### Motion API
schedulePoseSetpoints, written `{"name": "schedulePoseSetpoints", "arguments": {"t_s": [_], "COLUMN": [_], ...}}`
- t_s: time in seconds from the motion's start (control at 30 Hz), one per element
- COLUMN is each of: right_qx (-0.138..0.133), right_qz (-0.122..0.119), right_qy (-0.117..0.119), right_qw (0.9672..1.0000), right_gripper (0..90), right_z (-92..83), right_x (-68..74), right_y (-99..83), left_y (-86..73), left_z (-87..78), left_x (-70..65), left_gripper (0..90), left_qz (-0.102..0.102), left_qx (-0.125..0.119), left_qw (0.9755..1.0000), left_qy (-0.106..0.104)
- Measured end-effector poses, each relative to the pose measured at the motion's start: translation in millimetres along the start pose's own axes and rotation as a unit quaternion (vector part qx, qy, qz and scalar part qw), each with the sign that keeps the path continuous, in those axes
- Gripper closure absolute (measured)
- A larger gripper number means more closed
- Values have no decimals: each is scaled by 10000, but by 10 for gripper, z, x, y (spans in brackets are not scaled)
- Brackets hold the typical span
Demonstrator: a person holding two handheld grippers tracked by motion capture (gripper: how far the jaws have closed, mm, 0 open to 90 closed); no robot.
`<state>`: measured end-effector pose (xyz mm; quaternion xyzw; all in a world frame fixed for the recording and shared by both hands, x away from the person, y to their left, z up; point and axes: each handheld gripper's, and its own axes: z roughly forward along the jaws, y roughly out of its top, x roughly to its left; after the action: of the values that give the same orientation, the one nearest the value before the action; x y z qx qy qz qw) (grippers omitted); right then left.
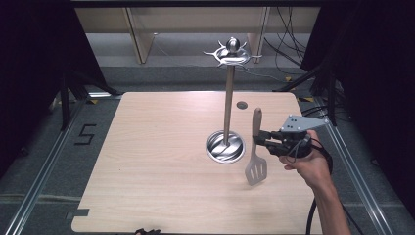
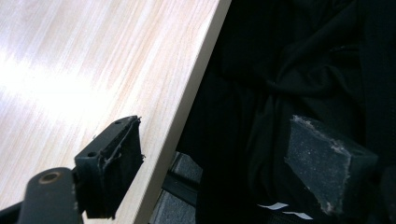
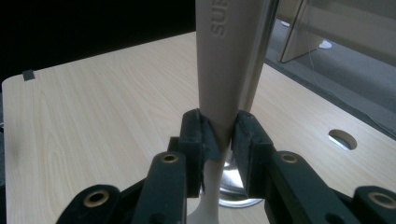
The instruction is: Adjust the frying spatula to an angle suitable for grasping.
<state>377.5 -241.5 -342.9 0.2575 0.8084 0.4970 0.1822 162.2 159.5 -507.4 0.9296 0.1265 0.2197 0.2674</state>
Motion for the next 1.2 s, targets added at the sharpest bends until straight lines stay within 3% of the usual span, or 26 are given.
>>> {"name": "schedulePoseSetpoints", "arguments": {"t_s": [0.17, 0.3, 0.43, 0.47, 0.57, 0.77, 0.8, 0.93, 0.97, 1.2], "right_qx": [-38, -122, -159, -218, -226, -236, -328, -247, -323, -376], "right_qz": [-119, -36, -45, 5, -123, -100, -167, -79, -159, -48], "right_qy": [105, 27, 131, 50, 116, 124, 38, 65, 62, 52], "right_qw": [9999, 9999, 9998, 9997, 9996, 9996, 9993, 9996, 9993, 9993], "right_gripper": [751, 750, 751, 751, 751, 751, 751, 751, 751, 751], "right_z": [5, 12, 10, 15, 29, 39, 50, 44, 53, 61], "right_x": [-26, -21, -46, -31, -45, -28, -35, -35, -46, -60], "right_y": [91, 147, 270, 289, 369, 461, 472, 525, 539, 644], "left_y": [-6, -3, -3, -3, -4, -2, -2, -1, -1, -1], "left_z": [-4, -4, 5, 5, 4, 11, 12, 9, 9, 9], "left_x": [2, 1, 1, 1, 0, -1, -2, -3, -2, -3], "left_gripper": [175, 175, 175, 175, 175, 175, 175, 175, 175, 175], "left_qz": [-10, 20, 23, 23, 7, 39, 40, 22, 27, 24], "left_qx": [20, 4, 18, 18, 9, 19, 21, 5, 10, 5], "left_qw": [10000, 10000, 10000, 10000, 10000, 10000, 10000, 10000, 10000, 10000], "left_qy": [59, 60, 9, 9, 11, -19, -9, -8, -4, -8]}}
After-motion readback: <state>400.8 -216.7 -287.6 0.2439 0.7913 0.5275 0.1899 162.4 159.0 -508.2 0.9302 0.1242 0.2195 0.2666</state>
